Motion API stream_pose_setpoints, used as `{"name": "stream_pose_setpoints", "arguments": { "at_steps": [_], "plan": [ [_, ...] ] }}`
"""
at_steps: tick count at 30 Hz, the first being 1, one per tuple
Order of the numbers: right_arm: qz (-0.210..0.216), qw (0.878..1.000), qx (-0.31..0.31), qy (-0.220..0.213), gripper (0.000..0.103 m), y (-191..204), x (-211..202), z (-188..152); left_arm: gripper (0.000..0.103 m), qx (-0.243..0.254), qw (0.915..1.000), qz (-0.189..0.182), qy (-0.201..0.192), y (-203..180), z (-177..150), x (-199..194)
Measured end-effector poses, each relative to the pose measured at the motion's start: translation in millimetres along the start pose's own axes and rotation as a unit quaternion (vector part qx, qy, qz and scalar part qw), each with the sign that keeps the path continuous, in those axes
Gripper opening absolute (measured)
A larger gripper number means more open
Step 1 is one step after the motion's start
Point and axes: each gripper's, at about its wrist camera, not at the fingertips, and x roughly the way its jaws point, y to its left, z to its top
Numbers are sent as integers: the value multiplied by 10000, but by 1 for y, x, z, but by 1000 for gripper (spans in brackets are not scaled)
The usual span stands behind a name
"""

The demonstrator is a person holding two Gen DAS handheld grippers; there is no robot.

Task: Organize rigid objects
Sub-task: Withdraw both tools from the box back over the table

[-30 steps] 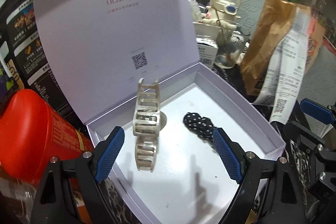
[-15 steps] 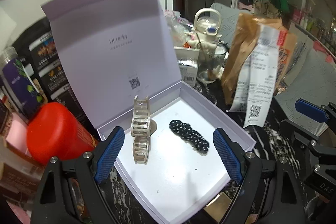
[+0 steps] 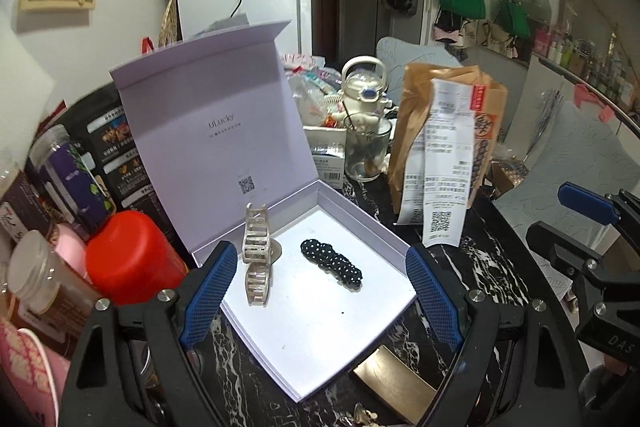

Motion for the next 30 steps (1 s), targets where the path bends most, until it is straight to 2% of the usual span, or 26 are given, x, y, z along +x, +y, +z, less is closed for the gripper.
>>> {"name": "stream_pose_setpoints", "arguments": {
  "at_steps": [9,20,30],
  "plan": [
    [70,9998,-66,-200,72,8,-38,-11,87,100,9997,-203,-67,-10,-16,-32],
    [75,9997,-30,-248,73,12,-66,-37,87,158,9992,-355,-8,-16,-42,-57],
    [-16,9998,192,-99,74,2,-76,-66,87,187,9979,-592,184,-24,-67,-59]
  ]
}}
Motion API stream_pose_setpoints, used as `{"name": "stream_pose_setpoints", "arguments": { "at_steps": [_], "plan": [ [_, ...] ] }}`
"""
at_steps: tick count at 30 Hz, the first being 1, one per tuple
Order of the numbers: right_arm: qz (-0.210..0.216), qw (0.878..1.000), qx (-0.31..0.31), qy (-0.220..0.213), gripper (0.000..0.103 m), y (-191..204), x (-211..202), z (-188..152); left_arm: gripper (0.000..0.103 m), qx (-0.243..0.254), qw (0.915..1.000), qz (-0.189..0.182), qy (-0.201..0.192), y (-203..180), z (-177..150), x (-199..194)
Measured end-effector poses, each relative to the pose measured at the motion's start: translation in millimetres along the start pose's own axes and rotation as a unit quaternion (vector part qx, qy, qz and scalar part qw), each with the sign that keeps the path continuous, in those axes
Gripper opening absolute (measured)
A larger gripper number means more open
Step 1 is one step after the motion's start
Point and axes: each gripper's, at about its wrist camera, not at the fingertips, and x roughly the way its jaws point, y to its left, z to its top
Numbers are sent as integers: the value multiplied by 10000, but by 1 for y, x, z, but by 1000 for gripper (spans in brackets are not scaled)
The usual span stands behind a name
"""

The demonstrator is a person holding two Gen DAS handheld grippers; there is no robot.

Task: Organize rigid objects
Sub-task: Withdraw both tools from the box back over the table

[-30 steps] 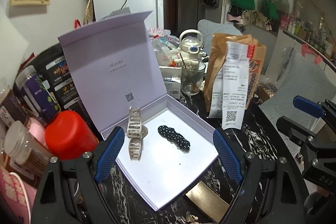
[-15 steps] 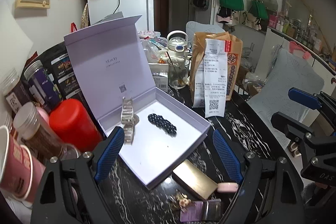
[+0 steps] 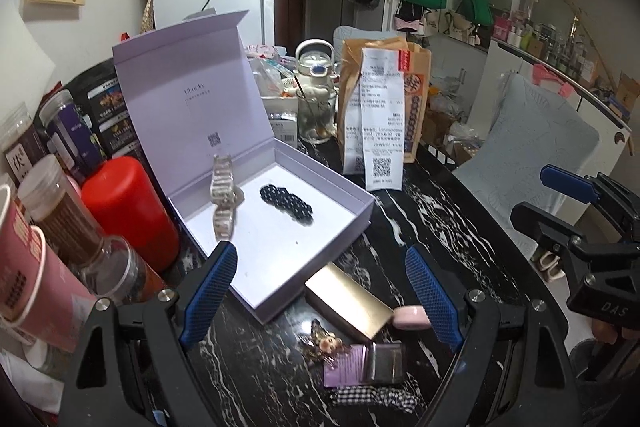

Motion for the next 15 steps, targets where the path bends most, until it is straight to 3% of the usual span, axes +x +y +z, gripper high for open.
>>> {"name": "stream_pose_setpoints", "arguments": {
  "at_steps": [15],
  "plan": [
    [-54,9996,188,193,74,-6,-1,-39,87,-10,9996,-222,169,-7,-36,10]
  ]
}}
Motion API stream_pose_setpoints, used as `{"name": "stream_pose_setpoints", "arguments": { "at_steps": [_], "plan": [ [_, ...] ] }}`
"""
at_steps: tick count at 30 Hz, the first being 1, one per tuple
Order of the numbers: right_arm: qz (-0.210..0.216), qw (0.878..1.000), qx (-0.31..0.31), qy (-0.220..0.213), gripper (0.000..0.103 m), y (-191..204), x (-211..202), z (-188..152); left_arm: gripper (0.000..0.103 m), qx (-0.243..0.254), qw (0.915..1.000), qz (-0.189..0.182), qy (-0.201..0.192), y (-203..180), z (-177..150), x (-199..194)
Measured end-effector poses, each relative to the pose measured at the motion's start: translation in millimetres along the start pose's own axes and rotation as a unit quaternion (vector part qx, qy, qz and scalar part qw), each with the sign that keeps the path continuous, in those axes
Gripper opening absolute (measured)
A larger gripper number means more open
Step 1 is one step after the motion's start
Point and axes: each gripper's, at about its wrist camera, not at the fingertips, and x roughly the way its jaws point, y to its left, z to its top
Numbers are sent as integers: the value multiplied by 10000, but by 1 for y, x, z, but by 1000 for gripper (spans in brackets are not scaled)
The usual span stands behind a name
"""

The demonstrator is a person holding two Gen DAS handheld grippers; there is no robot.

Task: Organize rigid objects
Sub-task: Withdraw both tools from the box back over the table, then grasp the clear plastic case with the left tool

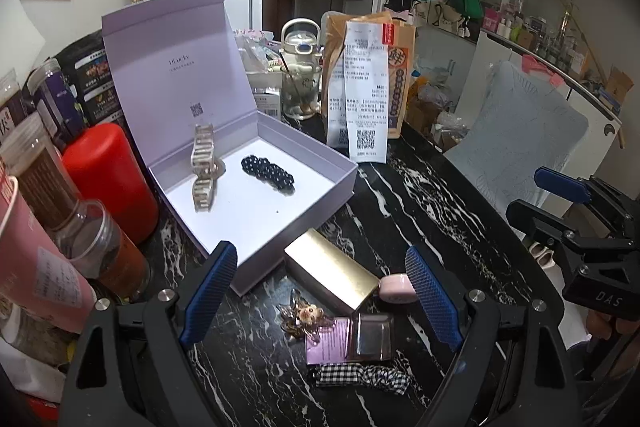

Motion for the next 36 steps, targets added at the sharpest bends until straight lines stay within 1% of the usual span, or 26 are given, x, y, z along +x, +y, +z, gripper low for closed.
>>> {"name": "stream_pose_setpoints", "arguments": {
  "at_steps": [9,14,18,24,27,33,36],
  "plan": [
    [48,9995,219,208,74,-3,12,-28,87,-40,9992,-265,309,0,-21,16],
    [114,9986,382,334,74,-6,17,-42,87,17,9986,-433,293,-6,-33,20],
    [142,9979,490,404,74,-10,19,-54,87,130,9980,-511,352,-13,-43,25],
    [232,9956,697,579,74,-15,25,-71,87,19,9958,-675,614,-13,-55,41],
    [222,9949,752,639,74,-16,28,-77,87,11,9953,-698,677,-13,-60,46],
    [250,9939,780,744,74,-16,35,-85,87,114,9949,-735,680,-19,-67,53],
    [265,9931,808,805,74,-17,40,-87,87,174,9949,-781,619,-23,-71,56]
  ]
}}
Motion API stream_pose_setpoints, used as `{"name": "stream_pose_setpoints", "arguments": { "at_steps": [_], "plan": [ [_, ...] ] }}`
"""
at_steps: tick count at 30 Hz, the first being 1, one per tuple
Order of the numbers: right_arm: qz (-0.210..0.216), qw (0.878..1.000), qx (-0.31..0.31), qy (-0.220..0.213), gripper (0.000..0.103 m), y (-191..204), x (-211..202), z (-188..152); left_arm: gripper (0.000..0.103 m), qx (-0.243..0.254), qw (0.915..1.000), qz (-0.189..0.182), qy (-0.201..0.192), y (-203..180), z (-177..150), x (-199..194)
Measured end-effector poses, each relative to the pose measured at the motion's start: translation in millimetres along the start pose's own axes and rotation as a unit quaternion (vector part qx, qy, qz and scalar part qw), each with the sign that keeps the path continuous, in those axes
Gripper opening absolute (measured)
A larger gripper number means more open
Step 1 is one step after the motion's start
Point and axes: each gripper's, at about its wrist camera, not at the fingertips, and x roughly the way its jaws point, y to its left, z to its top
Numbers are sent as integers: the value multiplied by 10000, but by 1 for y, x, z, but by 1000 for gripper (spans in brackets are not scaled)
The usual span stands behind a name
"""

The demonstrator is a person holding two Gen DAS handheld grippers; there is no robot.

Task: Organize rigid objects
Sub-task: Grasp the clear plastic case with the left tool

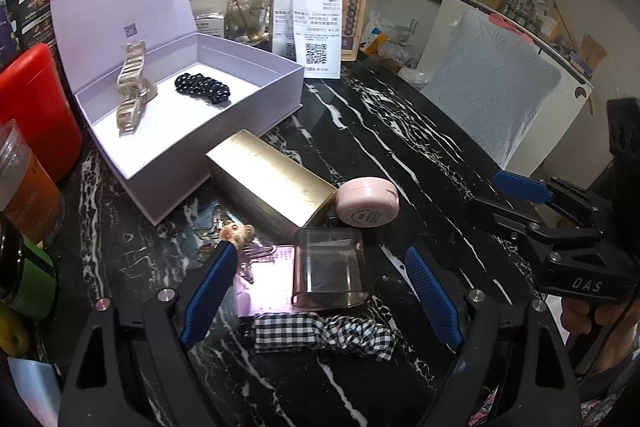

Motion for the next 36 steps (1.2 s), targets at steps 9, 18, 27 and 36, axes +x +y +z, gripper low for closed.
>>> {"name": "stream_pose_setpoints", "arguments": {
  "at_steps": [9,18,27,36],
  "plan": [
    [-3,9999,72,112,74,-4,10,-2,66,262,9993,-97,236,-10,-5,21],
    [-38,9997,210,138,74,-9,15,-2,47,227,9989,-78,411,-6,-7,38],
    [152,9996,179,144,74,-1,14,1,45,157,9995,-170,217,1,-3,14],
    [523,9982,-18,299,74,27,15,-6,45,-204,9997,126,29,27,-17,-21]
  ]
}}
